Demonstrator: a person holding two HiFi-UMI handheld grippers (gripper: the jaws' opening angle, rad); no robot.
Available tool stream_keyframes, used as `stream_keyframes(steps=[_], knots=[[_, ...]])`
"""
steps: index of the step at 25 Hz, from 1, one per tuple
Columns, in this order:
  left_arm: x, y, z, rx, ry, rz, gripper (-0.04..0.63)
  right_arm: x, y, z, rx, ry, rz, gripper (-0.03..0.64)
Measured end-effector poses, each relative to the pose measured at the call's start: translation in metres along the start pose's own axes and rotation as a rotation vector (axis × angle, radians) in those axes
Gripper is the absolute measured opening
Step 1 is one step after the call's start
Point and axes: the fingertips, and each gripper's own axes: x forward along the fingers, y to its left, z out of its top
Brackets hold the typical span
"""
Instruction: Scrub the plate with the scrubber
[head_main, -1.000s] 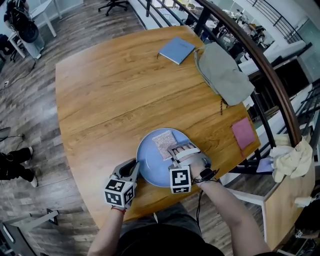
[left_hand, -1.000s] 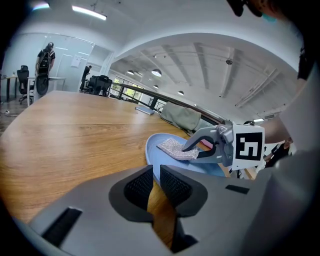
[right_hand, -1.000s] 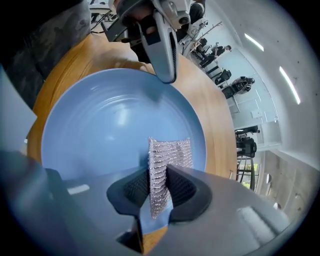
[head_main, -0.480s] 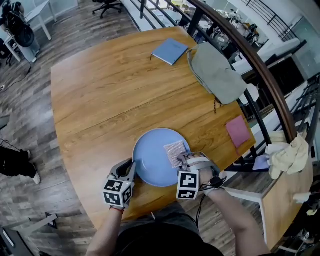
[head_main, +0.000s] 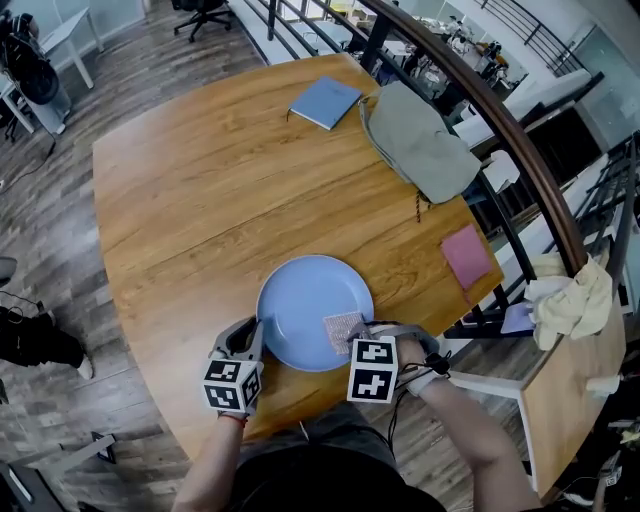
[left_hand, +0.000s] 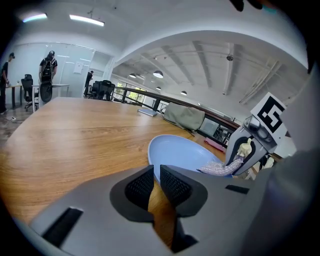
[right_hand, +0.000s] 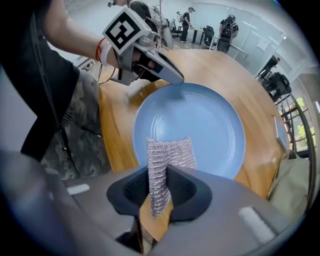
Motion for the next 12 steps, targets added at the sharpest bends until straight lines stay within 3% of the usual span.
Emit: stream_keyframes(steps=[12], knots=[[0.0, 0.0, 0.001, -0.062, -0.023, 0.02, 0.031, -0.004, 0.056, 0.062, -0.027, -0.184, 0.397, 0.092]])
